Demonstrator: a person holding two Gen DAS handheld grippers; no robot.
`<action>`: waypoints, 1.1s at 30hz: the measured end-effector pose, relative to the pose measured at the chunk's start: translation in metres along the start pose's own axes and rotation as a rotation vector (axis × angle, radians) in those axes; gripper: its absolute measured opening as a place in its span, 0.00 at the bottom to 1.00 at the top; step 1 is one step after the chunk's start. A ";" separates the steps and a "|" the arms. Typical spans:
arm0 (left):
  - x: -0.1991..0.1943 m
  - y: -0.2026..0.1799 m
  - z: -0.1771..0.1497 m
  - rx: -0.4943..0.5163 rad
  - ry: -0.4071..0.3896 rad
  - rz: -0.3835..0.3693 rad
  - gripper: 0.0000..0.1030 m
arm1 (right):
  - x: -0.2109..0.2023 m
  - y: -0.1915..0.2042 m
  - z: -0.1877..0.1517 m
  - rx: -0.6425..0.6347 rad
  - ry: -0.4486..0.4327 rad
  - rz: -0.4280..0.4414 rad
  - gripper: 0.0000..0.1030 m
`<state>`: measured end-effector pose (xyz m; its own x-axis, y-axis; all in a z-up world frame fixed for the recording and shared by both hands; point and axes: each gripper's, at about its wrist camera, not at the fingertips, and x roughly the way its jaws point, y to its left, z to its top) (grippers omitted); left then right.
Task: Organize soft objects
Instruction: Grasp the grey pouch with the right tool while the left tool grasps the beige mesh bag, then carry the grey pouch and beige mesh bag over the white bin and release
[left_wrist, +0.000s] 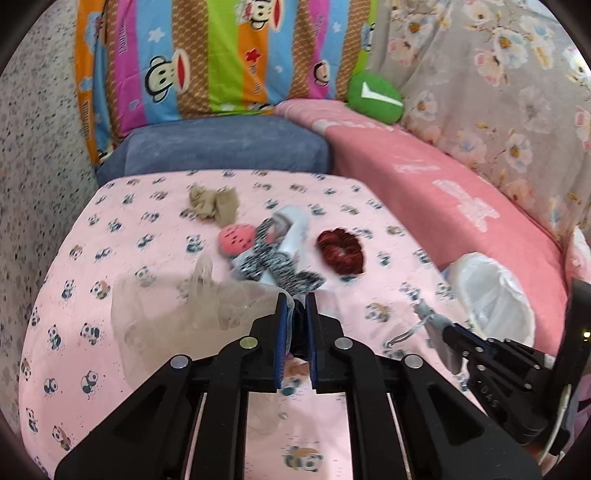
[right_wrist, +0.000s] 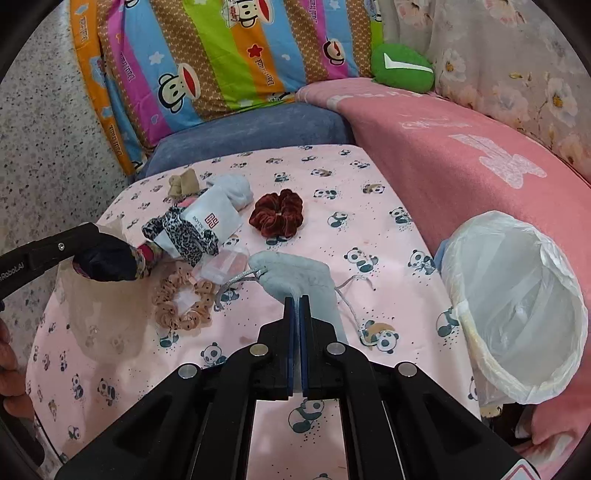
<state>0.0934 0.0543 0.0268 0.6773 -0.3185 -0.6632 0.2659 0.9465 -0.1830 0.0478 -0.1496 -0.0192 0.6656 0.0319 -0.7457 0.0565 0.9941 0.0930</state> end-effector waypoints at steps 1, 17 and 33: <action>-0.004 -0.006 0.003 0.006 -0.007 -0.012 0.08 | -0.005 -0.003 0.002 0.008 -0.012 0.000 0.03; -0.026 -0.083 0.026 0.096 -0.028 -0.184 0.11 | -0.051 -0.065 0.016 0.140 -0.127 -0.029 0.03; 0.021 -0.027 -0.052 -0.004 0.174 -0.020 0.77 | -0.039 -0.042 0.003 0.079 -0.084 -0.015 0.03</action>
<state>0.0649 0.0251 -0.0205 0.5428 -0.3238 -0.7750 0.2753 0.9403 -0.2001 0.0213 -0.1925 0.0083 0.7242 0.0051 -0.6896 0.1228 0.9830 0.1363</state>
